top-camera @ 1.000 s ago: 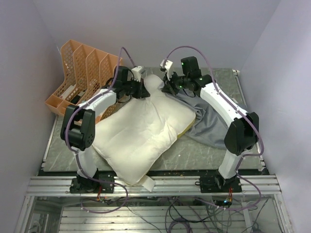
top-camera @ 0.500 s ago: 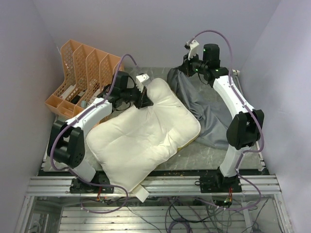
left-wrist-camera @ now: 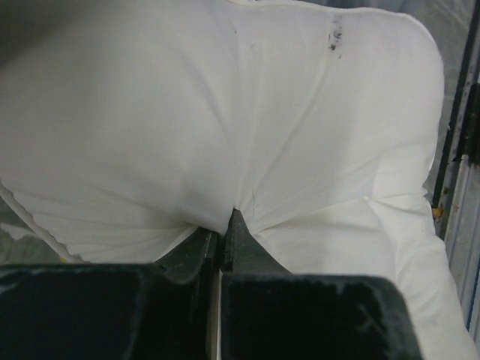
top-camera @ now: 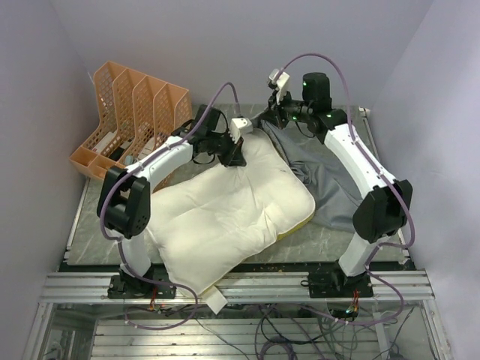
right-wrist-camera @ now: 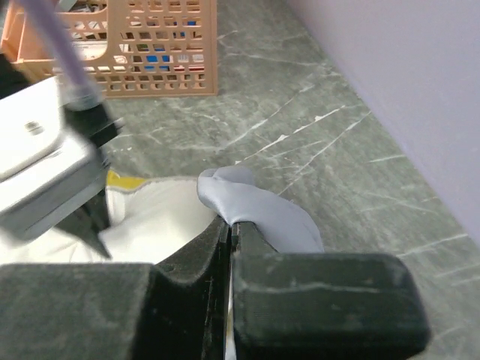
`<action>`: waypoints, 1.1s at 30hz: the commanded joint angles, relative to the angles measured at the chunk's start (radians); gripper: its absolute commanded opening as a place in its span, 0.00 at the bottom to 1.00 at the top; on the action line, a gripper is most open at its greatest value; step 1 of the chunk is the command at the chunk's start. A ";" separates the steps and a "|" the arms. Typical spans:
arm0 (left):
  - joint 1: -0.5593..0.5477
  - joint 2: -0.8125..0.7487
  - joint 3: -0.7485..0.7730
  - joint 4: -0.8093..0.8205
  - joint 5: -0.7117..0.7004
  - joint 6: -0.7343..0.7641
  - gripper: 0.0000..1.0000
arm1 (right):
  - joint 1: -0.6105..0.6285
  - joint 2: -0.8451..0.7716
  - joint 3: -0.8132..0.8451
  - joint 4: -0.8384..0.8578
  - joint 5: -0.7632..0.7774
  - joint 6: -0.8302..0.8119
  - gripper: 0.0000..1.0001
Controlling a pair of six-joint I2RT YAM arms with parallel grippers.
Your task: Put the pillow into the pillowcase
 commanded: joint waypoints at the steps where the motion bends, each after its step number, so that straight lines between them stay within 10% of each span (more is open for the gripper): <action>1: 0.069 0.005 0.034 -0.041 0.010 0.047 0.07 | -0.012 -0.100 -0.021 -0.032 0.002 -0.112 0.00; 33: 0.056 0.100 0.134 -0.200 0.296 0.220 0.07 | 0.032 0.161 0.249 -0.130 0.041 0.025 0.00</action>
